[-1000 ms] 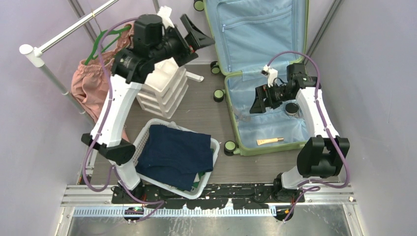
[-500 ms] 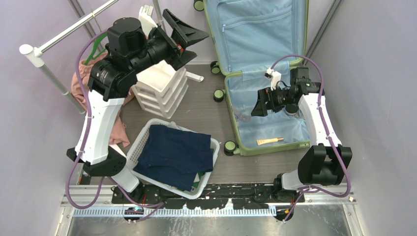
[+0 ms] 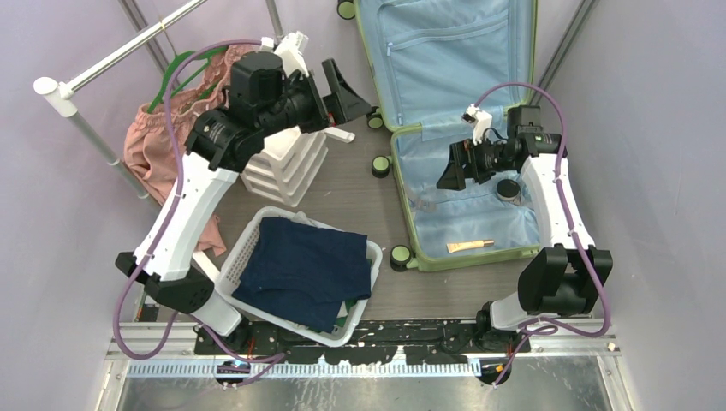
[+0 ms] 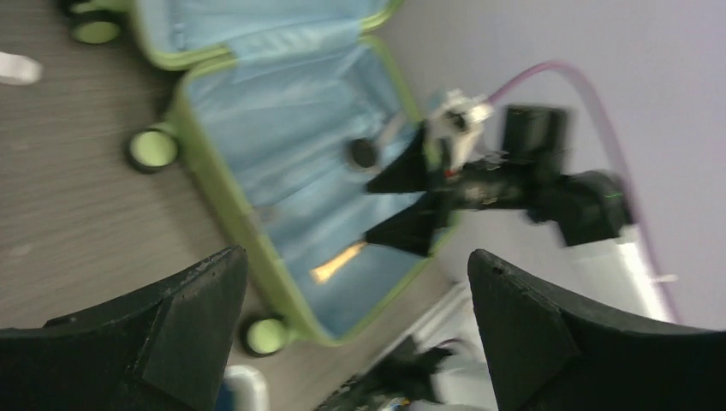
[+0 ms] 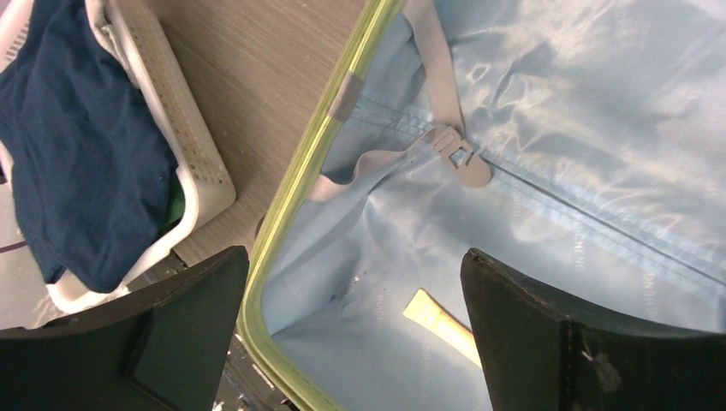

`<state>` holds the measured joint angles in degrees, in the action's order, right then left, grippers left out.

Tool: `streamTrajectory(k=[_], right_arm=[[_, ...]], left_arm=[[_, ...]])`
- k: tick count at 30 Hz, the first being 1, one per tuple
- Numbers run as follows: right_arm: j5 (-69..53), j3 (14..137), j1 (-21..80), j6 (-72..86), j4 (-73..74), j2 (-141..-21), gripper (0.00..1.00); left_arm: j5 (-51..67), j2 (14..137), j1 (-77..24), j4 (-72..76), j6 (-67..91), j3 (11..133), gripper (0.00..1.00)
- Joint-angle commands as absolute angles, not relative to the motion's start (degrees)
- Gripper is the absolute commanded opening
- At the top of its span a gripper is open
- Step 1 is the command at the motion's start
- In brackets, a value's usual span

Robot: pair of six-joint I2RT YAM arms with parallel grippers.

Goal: Open, take out, and arrange the luggage
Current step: Close the drawer of the storage box, then open the drawer in the storage box.

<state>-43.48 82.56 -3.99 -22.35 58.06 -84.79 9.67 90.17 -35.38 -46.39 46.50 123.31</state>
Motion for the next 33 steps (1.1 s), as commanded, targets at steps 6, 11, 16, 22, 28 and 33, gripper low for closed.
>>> streamTrajectory(k=[6, 11, 16, 22, 28, 33], right_arm=[[-42.4, 88.8, -4.4, -21.2, 52.9, -84.9, 1.00], [-52.9, 94.9, -3.0, -24.6, 57.6, -90.7, 1.00], [-51.5, 93.0, 2.2, -20.9, 49.1, -92.0, 0.98], [-50.5, 93.5, 7.4, -14.2, 42.5, -95.2, 0.93], [-51.2, 91.1, 10.5, -5.1, 30.8, -95.5, 0.86], [-51.4, 90.4, 12.7, -1.2, 25.4, -95.6, 0.83]], left_arm=[[-8.1, 91.3, -33.7, -58.5, 9.1, 120.6, 0.97], [-10.7, 95.1, -28.4, -59.5, 1.8, 118.9, 0.87], [-9.6, 97.0, -25.2, -52.9, -2.1, 112.9, 0.72], [-8.9, 102.7, -23.6, -54.9, -2.4, 115.3, 0.55], [-10.3, 104.8, -23.3, -53.6, -1.9, 112.2, 0.45], [-10.4, 105.5, -22.7, -53.3, -2.4, 111.5, 0.37]])
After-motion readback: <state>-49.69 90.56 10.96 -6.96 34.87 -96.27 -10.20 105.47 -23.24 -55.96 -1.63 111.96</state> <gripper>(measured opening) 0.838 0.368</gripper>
